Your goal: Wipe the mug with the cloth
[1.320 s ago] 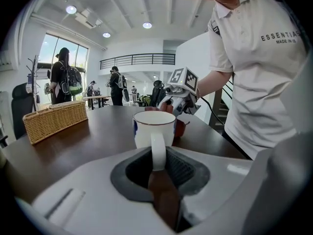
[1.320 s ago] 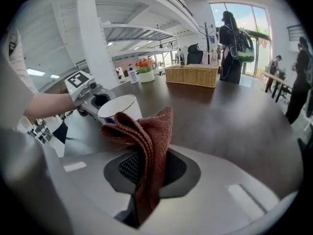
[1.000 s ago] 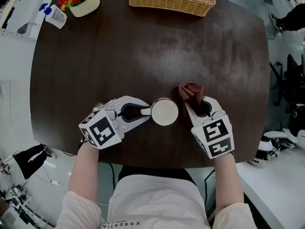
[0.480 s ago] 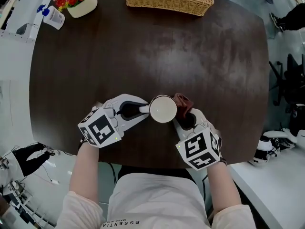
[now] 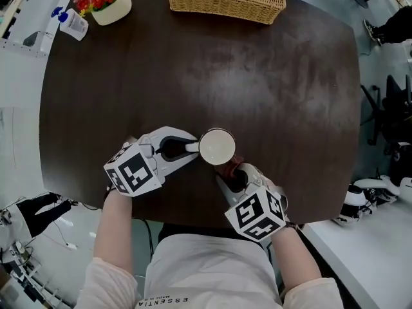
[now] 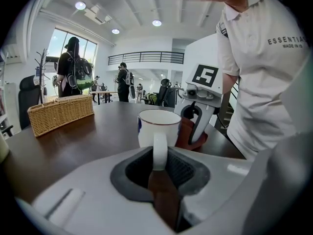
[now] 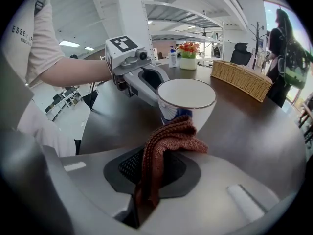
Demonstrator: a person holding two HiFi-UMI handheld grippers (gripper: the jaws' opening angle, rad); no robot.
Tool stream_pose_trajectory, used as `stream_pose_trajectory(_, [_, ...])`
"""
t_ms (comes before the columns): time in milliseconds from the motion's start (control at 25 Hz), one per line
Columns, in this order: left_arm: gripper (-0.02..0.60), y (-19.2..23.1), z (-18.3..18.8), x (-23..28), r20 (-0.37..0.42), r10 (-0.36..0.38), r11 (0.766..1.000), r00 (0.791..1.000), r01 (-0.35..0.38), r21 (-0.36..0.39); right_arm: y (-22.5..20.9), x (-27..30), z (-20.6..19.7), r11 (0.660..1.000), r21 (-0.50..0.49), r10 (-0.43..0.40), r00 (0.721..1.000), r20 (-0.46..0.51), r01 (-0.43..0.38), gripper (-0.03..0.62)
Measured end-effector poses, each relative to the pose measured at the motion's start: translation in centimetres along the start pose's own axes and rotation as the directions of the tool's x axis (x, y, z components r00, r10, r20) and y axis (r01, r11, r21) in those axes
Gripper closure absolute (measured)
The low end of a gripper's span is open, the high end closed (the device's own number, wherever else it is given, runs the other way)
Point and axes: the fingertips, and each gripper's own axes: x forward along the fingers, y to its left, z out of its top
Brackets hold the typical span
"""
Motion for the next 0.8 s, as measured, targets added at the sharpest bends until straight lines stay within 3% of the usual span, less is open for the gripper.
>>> stream_pose_trajectory(240, [0.503, -0.1, 0.0, -0.2, -0.041, -0.096, 0.993, 0.994, 0.099, 0.059, -3.4, -2.1, -0.9, 0.997, -0.045, -0.059, 0.998, -0.031, 0.058, 0.514])
stream_pose_trajectory(480, [0.503, 0.5, 0.1, -0.4, -0.092, -0.216, 0.962, 0.972, 0.228, 0.152, -10.0, -2.5, 1.2, 0.966, -0.234, -0.125, 0.991, -0.038, 0.113, 0.514])
stream_pose_trajectory(640, [0.503, 1.0, 0.1, -0.3, -0.098, -0.27, 0.944, 0.958, 0.284, 0.167, -11.7, -0.2, 4.2, 0.911, -0.411, -0.016, 1.0, -0.022, 0.005, 0.514])
stream_pose_trajectory(800, [0.503, 1.0, 0.2, -0.3, -0.087, -0.304, 0.935, 0.949, 0.314, 0.162, -11.2, 0.8, 7.2, 0.867, -0.477, 0.16, 0.987, -0.013, -0.147, 0.514])
